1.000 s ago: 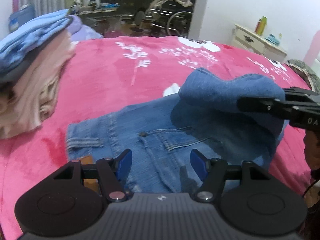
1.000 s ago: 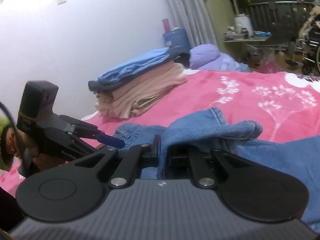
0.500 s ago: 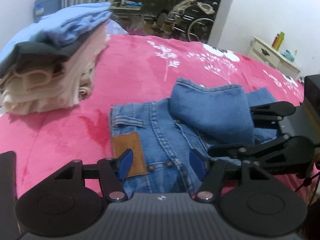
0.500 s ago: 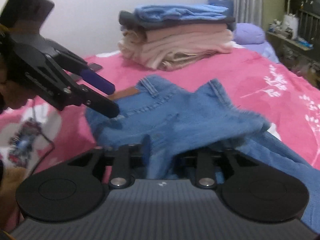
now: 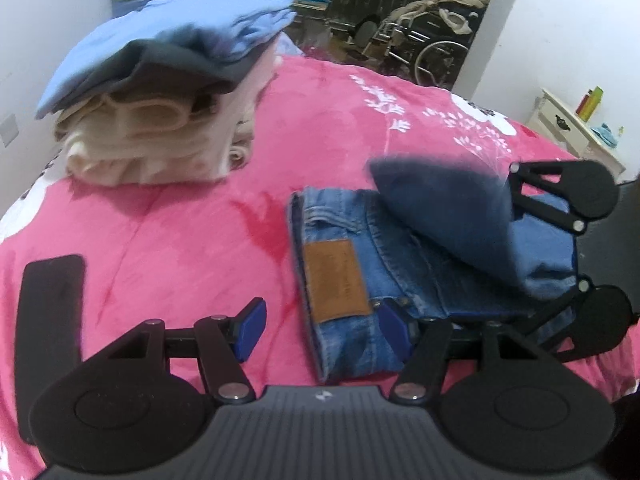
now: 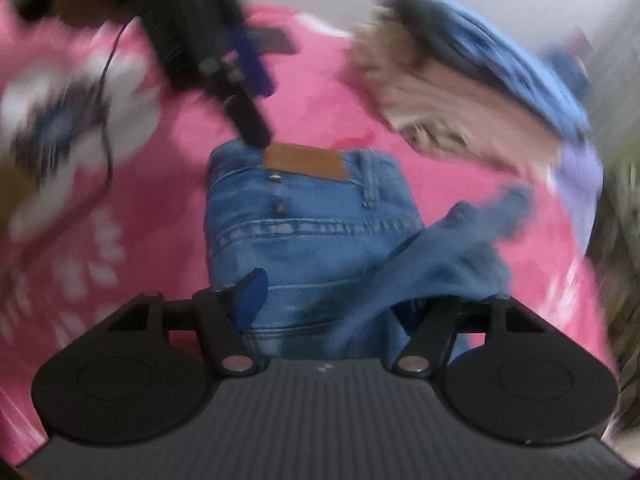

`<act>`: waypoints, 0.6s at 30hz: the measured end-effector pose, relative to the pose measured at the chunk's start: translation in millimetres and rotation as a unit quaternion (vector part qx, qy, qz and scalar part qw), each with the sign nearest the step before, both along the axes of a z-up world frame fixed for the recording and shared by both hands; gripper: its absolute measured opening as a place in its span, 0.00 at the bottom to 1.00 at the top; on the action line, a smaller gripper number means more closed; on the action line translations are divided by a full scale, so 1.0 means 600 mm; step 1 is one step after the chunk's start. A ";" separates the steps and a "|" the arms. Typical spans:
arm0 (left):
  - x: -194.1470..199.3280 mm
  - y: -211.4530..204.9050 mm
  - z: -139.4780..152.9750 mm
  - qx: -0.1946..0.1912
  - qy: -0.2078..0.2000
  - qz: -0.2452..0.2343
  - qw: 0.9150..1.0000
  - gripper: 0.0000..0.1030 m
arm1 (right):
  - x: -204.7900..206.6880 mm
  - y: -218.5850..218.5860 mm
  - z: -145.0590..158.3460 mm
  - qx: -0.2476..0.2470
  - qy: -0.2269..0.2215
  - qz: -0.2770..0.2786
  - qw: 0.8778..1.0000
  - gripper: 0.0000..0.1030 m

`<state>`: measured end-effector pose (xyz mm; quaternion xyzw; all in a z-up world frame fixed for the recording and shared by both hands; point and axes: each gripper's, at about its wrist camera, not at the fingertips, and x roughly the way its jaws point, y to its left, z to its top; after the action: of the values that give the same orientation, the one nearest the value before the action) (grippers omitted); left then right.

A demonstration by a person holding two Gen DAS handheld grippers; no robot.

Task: Fold clothes
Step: 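Fold the held leg end over the jeans toward the waistband with the right gripper, then press the folded jeans flat with the left gripper while the right gripper releases the leg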

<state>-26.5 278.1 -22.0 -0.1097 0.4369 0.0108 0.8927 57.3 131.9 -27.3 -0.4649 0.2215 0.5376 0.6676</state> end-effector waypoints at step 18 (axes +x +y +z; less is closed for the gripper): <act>0.001 -0.003 0.011 -0.080 -0.020 -0.073 0.994 0.60 | 0.073 -0.014 0.095 0.082 0.199 -0.113 0.970 0.57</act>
<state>-25.9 276.5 -15.6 -0.1489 0.4248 -0.0915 0.8882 101.2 123.4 30.0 -0.2641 0.3558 0.5566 0.7028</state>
